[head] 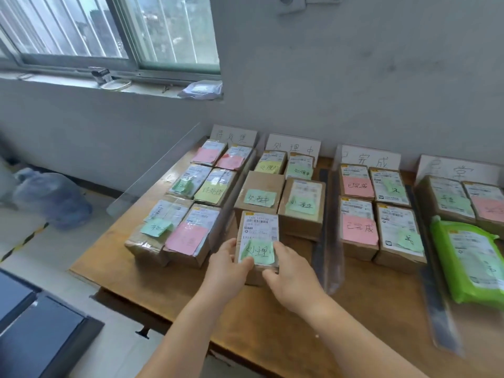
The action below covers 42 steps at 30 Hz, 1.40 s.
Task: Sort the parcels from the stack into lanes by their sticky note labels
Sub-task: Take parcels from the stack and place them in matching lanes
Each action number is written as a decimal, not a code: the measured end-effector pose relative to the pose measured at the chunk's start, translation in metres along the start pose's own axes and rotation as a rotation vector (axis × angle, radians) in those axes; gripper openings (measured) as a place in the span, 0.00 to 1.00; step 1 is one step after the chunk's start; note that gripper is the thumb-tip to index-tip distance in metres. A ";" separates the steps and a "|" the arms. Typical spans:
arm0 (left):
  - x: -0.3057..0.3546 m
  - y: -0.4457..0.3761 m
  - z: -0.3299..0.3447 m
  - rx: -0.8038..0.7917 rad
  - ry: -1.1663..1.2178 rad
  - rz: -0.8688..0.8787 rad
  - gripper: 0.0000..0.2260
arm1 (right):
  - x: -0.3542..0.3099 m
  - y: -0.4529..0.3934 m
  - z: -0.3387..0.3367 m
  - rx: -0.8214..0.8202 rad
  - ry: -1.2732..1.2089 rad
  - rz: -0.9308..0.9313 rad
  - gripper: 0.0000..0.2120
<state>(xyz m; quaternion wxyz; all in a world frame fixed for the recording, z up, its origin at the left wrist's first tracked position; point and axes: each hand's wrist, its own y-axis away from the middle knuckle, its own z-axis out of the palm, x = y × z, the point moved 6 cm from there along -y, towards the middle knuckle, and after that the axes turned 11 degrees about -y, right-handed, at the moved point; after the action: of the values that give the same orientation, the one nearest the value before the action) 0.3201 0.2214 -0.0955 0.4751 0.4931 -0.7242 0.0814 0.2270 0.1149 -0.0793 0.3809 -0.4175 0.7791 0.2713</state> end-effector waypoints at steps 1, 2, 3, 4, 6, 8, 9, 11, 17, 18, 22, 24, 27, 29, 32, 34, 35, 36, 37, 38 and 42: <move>-0.007 -0.003 -0.001 -0.005 -0.065 0.005 0.25 | 0.004 -0.001 0.010 -0.009 0.008 0.035 0.26; -0.012 -0.007 -0.002 -0.011 -0.131 0.016 0.25 | 0.008 -0.001 0.019 -0.019 0.008 0.070 0.29; -0.016 -0.010 -0.002 -0.020 -0.193 0.032 0.26 | 0.011 -0.002 0.027 -0.029 0.005 0.100 0.33; -0.019 -0.013 -0.001 -0.030 -0.253 0.053 0.26 | 0.014 -0.002 0.035 -0.033 0.007 0.122 0.35; -0.019 -0.017 0.000 -0.038 -0.373 0.106 0.26 | 0.017 -0.004 0.045 -0.027 0.028 0.147 0.36; -0.017 -0.019 0.000 -0.033 -0.486 0.156 0.25 | 0.020 -0.007 0.053 -0.014 0.046 0.167 0.33; -0.017 -0.020 0.001 -0.035 -0.540 0.166 0.26 | 0.020 -0.008 0.056 -0.011 0.058 0.178 0.31; -0.019 -0.022 0.002 -0.047 -0.620 0.165 0.27 | 0.021 -0.011 0.061 -0.008 0.089 0.194 0.29; -0.013 -0.024 0.001 -0.030 -0.825 0.232 0.24 | 0.014 -0.015 0.063 0.007 0.172 0.217 0.29; -0.012 -0.024 0.002 -0.027 -0.856 0.257 0.24 | 0.013 -0.014 0.061 0.010 0.191 0.215 0.29; -0.002 -0.019 0.005 -0.011 -0.943 0.377 0.30 | 0.008 -0.002 0.048 0.054 0.254 0.172 0.35; 0.006 -0.014 0.009 0.001 -0.981 0.450 0.34 | 0.008 0.007 0.037 0.094 0.285 0.154 0.37; 0.020 -0.003 0.016 0.022 -1.001 0.543 0.33 | 0.010 0.021 0.017 0.151 0.352 0.140 0.39; 0.030 0.007 0.025 0.023 -1.014 0.591 0.33 | 0.013 0.032 0.002 0.189 0.391 0.136 0.40; 0.045 0.024 0.041 0.002 -0.995 0.644 0.35 | 0.021 0.054 -0.022 0.266 0.420 0.147 0.41; 0.055 0.037 0.054 -0.004 -0.972 0.678 0.36 | 0.028 0.070 -0.039 0.306 0.429 0.163 0.41; 0.061 0.045 0.061 -0.002 -0.967 0.700 0.37 | 0.032 0.079 -0.049 0.324 0.430 0.173 0.41; 0.067 0.053 0.069 0.001 -0.964 0.724 0.37 | 0.036 0.089 -0.059 0.339 0.429 0.185 0.41; 0.073 0.062 0.077 0.004 -0.958 0.745 0.37 | 0.041 0.099 -0.068 0.355 0.428 0.198 0.41; 0.079 0.071 0.085 0.004 -0.950 0.761 0.36 | 0.045 0.110 -0.078 0.371 0.428 0.211 0.41; 0.100 0.113 0.125 -0.018 -0.913 0.811 0.34 | 0.065 0.161 -0.117 0.417 0.427 0.260 0.41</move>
<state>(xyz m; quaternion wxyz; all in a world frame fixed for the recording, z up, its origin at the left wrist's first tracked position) 0.1483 0.1406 -0.0460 0.0521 0.1590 -0.9855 0.0301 0.0224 0.0806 -0.0496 0.2485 -0.2749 0.9270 0.0584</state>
